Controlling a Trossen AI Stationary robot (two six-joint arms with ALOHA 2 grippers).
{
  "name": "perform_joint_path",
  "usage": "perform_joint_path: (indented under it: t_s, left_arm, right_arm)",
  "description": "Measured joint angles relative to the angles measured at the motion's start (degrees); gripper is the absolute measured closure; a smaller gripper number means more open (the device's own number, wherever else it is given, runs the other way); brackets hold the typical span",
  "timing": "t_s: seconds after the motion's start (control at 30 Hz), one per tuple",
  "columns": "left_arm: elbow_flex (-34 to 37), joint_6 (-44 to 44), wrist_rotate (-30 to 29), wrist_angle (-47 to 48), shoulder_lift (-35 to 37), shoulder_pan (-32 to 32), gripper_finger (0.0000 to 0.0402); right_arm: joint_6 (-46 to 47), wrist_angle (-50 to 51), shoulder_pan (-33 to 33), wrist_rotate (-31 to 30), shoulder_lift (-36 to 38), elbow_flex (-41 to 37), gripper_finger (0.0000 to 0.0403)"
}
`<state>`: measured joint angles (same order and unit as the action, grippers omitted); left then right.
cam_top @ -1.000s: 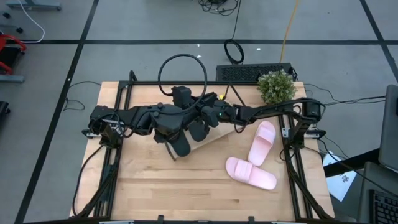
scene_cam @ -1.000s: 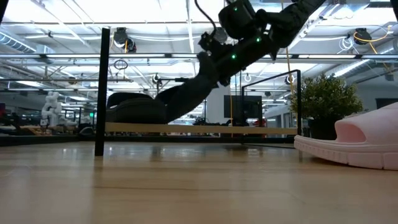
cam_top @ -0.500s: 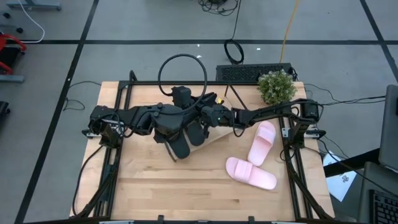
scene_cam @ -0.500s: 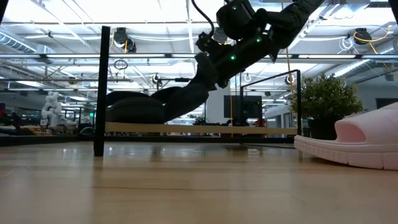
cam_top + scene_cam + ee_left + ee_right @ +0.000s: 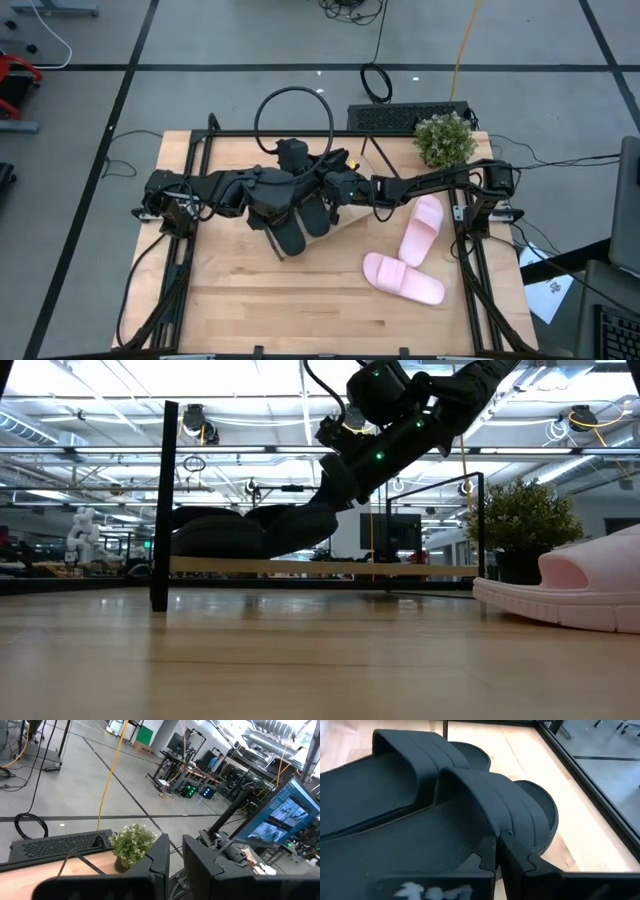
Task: Pick and place slides into the shelf
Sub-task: Put the black slipper on the shelf
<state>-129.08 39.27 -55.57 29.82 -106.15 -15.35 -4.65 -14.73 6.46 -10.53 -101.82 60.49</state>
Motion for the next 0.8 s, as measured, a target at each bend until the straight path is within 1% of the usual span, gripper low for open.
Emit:
perform_joint_path:
  t_s: [0.3,0.6,0.8]
  left_arm:
    - [0.0,-0.05,0.0,0.02,0.0,0.28,0.0355]
    - [0.0,-0.05,0.0,0.02,0.0,0.33,0.0355]
    - [0.0,-0.05,0.04,0.04,0.0,0.33,0.0355]
  right_arm:
    - [0.28,3.13,0.31,0.15,0.55,0.0,0.0403]
    - [0.99,4.08,-0.65,0.29,0.55,-0.01,0.0403]
    - [2.07,3.38,-1.13,0.38,0.55,-2.09,0.0403]
